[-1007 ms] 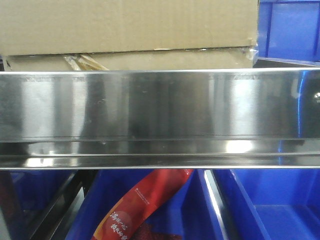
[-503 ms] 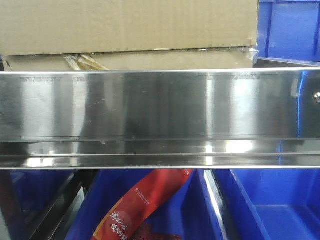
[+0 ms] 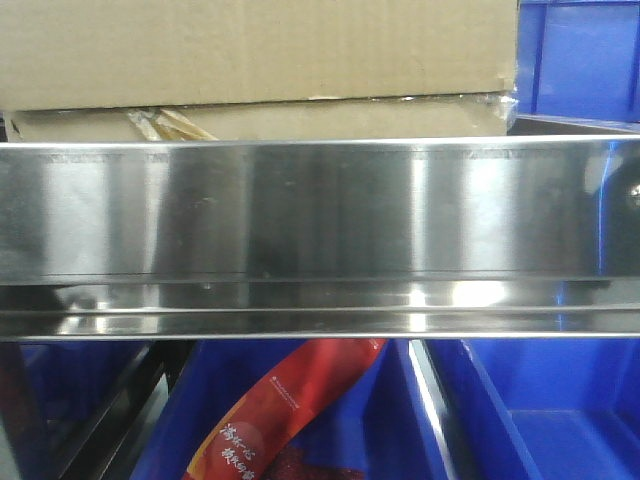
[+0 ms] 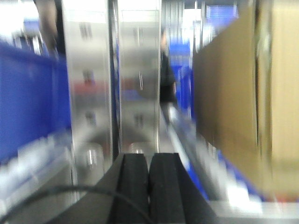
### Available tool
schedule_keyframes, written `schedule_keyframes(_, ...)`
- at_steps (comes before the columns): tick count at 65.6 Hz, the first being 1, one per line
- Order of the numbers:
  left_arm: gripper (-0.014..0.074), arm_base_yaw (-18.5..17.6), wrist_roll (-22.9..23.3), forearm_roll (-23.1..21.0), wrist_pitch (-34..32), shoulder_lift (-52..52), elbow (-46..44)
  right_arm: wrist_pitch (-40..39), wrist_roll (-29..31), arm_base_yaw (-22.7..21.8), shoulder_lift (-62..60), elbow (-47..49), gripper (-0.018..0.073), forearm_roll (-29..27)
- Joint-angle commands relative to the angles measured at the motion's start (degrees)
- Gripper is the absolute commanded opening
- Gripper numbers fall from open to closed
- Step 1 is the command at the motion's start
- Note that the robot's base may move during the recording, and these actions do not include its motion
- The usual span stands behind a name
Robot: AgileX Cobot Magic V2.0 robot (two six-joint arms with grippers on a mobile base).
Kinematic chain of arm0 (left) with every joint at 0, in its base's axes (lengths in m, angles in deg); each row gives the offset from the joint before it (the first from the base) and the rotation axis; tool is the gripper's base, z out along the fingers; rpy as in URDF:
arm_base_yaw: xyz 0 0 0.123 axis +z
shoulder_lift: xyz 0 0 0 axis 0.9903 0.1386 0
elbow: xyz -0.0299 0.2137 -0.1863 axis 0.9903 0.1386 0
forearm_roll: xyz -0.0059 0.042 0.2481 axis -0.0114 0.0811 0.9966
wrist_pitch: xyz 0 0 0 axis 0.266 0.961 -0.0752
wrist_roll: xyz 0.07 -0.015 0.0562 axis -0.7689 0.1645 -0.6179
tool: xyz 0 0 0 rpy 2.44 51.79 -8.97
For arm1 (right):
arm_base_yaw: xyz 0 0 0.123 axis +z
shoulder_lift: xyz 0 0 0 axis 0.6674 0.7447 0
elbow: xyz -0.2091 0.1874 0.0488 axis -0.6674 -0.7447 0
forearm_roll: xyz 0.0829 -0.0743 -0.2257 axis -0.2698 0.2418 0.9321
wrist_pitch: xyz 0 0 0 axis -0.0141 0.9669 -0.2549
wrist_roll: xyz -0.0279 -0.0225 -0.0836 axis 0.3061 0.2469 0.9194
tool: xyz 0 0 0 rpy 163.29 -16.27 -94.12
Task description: Grab carton from right shelf to conveyor
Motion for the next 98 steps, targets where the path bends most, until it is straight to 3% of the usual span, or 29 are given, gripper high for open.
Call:
schedule_keyframes(1, -0.0017, 0.03, -0.25, -0.36, -2.16, -0.2, -2.72, 1.75, 0.2, 0.17, -0.19, 4.66, -0.0067, 0.07)
schedule_keyframes(11, -0.0006, 0.03, -0.25, 3.42, 9.66, 0.58, -15.28, 9.49, 0.2, 0.17, 0.14, 14.09, -0.0064, 0.07)
schedule_keyframes(18, 0.0097, 0.03, -0.33, 6.87, 18.19, 4.86, -25.36, 11.15, 0.2, 0.17, 3.52, 20.31, 0.0001, 0.07)
schedule_keyframes(29, 0.0365, 0.03, -0.33, 7.29, 22.72, 12.89, -36.29, 11.27, 0.2, 0.17, 10.84, 28.46, 0.0368, 0.07)
schedule_keyframes(37, 0.0454, 0.03, -0.33, 7.04, 22.49, 18.67, -40.41, 11.44, 0.2, 0.17, 16.66, 31.28, 0.058, 0.07)
schedule_keyframes(46, 0.0465, -3.24, -0.33, 5.67, 26.0, 23.62, -44.25, 7.54, 0.2, 0.41, 21.67, 33.18, 0.0568, 0.68)
schedule_keyframes(54, 0.0465, -10.19, -1.24, 4.49, 28.9, 27.61, -48.03, 9.44, 0.2, 1.51, 25.37, 36.92, 0.0568, -0.46)
schedule_keyframes(67, 0.0465, -23.86, -2.69, 4.49, 32.94, 38.01, -56.1, 12.39, 0.2, 9.57, 34.9, 45.01, 0.0568, -0.46)
schedule_keyframes(74, 0.0465, -28.81, -2.69, 4.49, 33.24, 44.8, -60.21, 13.7, 0.2, 14.86, 40.99, 49.7, 0.0568, -0.46)
schedule_keyframes(80, 0.0465, -30.02, -1.24, 4.49, 33.62, 51.01, -64.89, 18.63, 0.2, 17.91, 46.8, 56.09, 0.0568, -0.46)
schedule_keyframes(86, 0.0465, -29.27, 3.22, 4.49, 35.67, 57.49, -71.49, 25.95, 0.2, 18.29, 53.56, 63.75, 0.0568, -0.46)
schedule_keyframes(98, 0.0465, -26.64, 10.96, 7.48, 49.25, 69.88, -88.44, 41.7, 0.2, 18.29, 66.44, 83.63, 0.0568, -0.46)
